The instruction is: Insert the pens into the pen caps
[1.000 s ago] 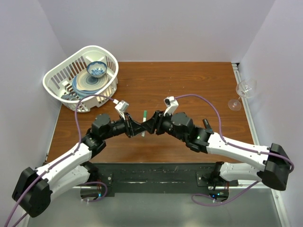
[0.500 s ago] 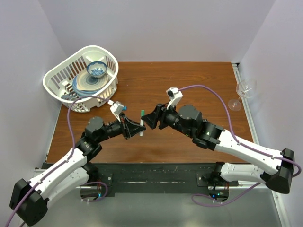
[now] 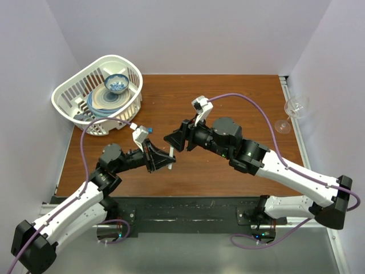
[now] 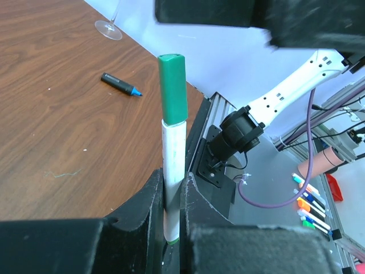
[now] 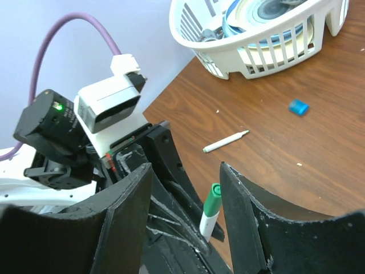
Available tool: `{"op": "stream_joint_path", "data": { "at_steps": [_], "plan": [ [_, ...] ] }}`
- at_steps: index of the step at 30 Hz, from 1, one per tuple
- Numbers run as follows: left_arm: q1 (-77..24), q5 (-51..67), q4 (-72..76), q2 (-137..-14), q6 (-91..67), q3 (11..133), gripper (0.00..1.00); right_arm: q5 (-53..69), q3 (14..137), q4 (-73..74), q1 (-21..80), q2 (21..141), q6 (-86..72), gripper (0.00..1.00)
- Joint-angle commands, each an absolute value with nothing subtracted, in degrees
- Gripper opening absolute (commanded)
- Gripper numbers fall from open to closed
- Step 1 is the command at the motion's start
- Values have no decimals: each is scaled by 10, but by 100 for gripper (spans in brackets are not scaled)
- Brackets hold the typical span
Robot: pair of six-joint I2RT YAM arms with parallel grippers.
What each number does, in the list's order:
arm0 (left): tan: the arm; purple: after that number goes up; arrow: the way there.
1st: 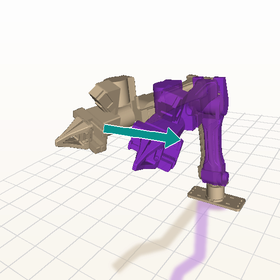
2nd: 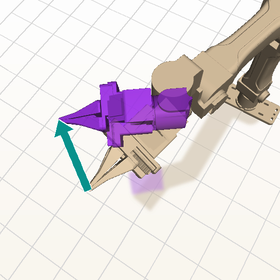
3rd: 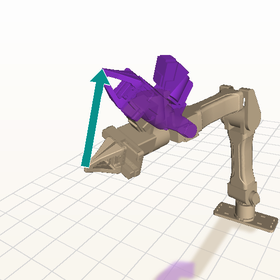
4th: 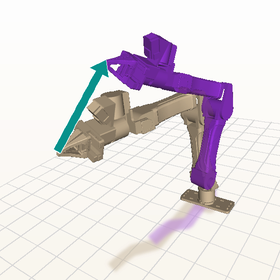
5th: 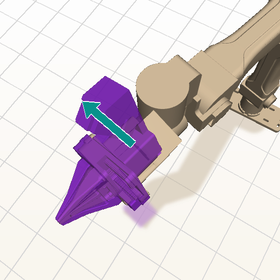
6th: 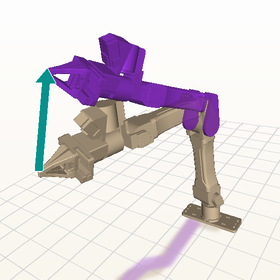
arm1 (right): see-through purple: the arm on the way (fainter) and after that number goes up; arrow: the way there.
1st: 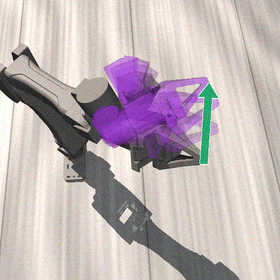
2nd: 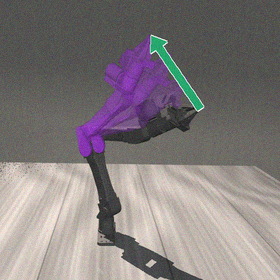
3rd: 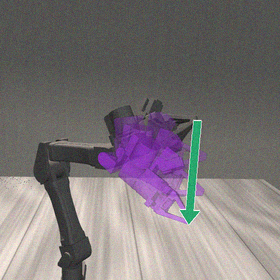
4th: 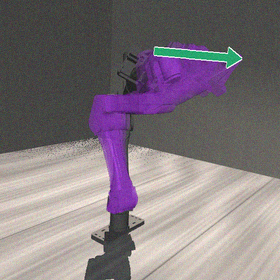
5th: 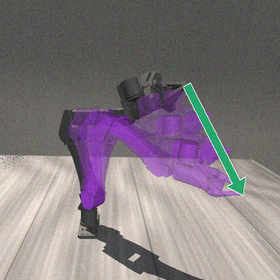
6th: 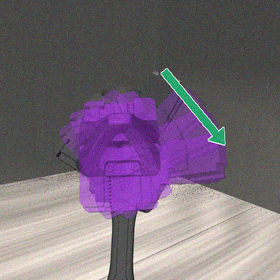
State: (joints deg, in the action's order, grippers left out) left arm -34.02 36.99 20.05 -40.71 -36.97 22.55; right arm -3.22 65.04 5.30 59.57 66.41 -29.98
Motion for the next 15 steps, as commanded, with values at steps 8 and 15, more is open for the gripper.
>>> {"op": "stream_joint_path", "data": {
  "at_steps": [8,15],
  "plan": [
    [-339,397,217,-397,-359,229,0,-48,685,81,594,676,-292,52],
    [-339,399,219,-401,-359,229,0,-45,671,79,594,679,-298,45]
  ]
}}
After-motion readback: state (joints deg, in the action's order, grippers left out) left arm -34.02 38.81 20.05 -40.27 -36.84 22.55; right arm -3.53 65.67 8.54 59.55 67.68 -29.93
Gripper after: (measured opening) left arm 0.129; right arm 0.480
